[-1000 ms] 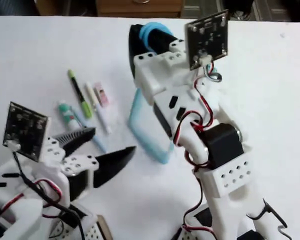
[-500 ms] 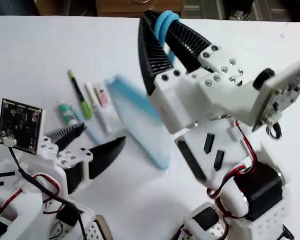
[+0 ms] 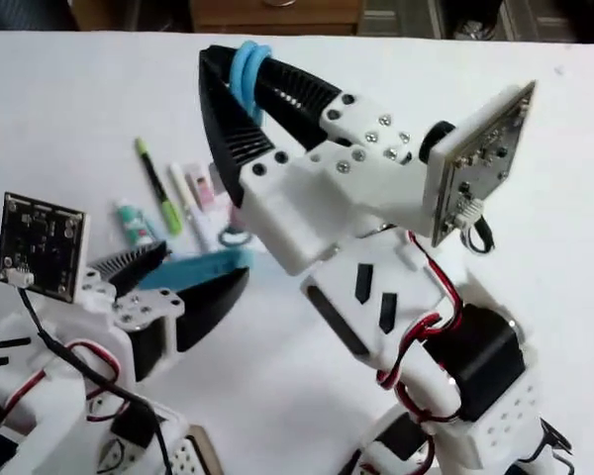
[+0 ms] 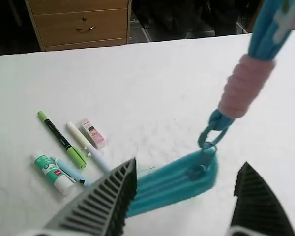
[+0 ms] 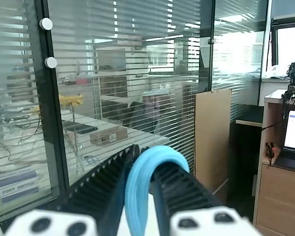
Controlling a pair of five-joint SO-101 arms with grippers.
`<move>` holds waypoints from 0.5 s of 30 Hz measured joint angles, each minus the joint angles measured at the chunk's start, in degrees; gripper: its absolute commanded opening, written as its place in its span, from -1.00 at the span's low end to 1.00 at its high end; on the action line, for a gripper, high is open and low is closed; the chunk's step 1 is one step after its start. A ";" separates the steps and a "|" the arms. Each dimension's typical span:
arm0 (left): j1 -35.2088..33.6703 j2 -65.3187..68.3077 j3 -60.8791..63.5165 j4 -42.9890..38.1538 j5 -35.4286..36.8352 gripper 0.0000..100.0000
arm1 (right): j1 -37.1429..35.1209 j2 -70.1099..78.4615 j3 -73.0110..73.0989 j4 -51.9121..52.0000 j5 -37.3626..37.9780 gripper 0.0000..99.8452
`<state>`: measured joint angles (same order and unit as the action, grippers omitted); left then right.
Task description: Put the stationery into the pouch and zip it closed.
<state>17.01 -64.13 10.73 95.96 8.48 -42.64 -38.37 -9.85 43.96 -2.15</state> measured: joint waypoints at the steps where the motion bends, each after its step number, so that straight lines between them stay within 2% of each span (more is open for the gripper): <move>1: 0.00 0.00 0.97 -0.62 0.00 -0.35 | 0.00 -0.09 0.00 0.00 0.00 -0.97; 11: 0.09 0.35 16.00 -12.92 -3.08 -0.36 | 0.18 -5.10 0.00 3.34 0.00 -0.97; 15: 0.09 0.35 18.46 -17.41 -3.25 -0.55 | 0.18 -5.98 0.00 4.40 0.00 -0.97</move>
<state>17.10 -63.78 29.19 78.55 5.23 -42.46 -44.35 -9.85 48.35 -2.15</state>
